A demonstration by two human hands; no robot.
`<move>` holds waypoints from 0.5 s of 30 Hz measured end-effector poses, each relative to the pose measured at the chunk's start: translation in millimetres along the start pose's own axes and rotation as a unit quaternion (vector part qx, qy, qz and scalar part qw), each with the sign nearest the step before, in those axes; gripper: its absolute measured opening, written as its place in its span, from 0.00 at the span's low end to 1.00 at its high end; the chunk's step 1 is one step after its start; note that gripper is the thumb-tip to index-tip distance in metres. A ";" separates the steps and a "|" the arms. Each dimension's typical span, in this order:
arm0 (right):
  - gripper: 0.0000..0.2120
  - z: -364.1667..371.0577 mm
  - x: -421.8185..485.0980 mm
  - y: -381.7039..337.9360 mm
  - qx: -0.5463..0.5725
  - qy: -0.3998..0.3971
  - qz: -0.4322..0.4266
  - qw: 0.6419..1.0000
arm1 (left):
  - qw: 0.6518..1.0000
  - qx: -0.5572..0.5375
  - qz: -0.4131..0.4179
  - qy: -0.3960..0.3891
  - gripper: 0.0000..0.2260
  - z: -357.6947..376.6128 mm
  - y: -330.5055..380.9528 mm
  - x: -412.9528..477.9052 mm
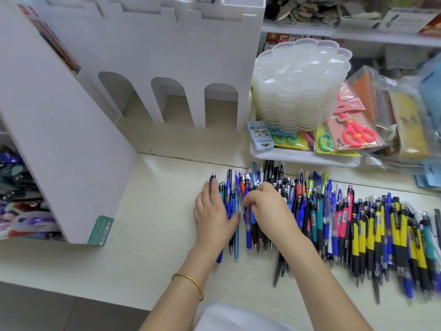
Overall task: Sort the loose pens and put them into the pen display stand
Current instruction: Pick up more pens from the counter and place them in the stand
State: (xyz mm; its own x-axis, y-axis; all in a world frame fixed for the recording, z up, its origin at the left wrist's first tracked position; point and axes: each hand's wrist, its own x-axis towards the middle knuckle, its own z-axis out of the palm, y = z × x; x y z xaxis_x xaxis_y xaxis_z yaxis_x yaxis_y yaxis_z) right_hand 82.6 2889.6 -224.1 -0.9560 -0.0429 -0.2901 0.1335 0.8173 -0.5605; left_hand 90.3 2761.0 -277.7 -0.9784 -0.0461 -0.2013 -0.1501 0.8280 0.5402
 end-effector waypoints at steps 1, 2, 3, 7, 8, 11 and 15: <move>0.11 -0.1 -0.6 -0.2 -0.007 0.004 -0.005 1.000 | 1.000 -0.002 -0.006 0.000 0.44 0.0 1.2 1.0; 0.10 -0.8 -1.4 -0.8 -0.018 0.008 -0.010 1.000 | 1.000 -0.003 -0.014 0.000 0.45 0.2 3.3 1.9; 0.10 -0.6 -2.0 -0.4 -0.028 0.012 -0.014 0.999 | 1.000 -0.002 -0.022 0.001 0.46 0.6 6.1 2.3; 0.09 1.7 0.1 2.7 -0.022 0.004 -0.005 1.000 | 0.999 0.009 -0.042 0.003 0.47 3.4 15.4 3.5; 0.09 1.5 0.2 3.4 -0.015 0.004 -0.005 1.000 | 0.999 0.010 -0.044 0.006 0.46 3.3 16.5 3.8; 0.10 1.4 0.1 3.3 -0.033 0.004 -0.029 0.999 | 0.999 0.006 -0.031 0.016 0.46 1.6 16.0 2.8; 0.10 -0.5 -1.9 0.9 -0.035 0.004 -0.012 0.999 | 0.998 0.032 -0.059 0.014 0.47 -0.3 8.6 -8.1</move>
State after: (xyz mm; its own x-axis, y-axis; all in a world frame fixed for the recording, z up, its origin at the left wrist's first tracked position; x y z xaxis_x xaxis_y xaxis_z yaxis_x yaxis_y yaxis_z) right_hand 84.4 2890.7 -223.6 -0.9611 -0.0586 -0.2698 0.0913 0.8547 -0.5110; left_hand 97.0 2768.4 -271.2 -0.9585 -0.1597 -0.2363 -0.2554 0.8495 0.4616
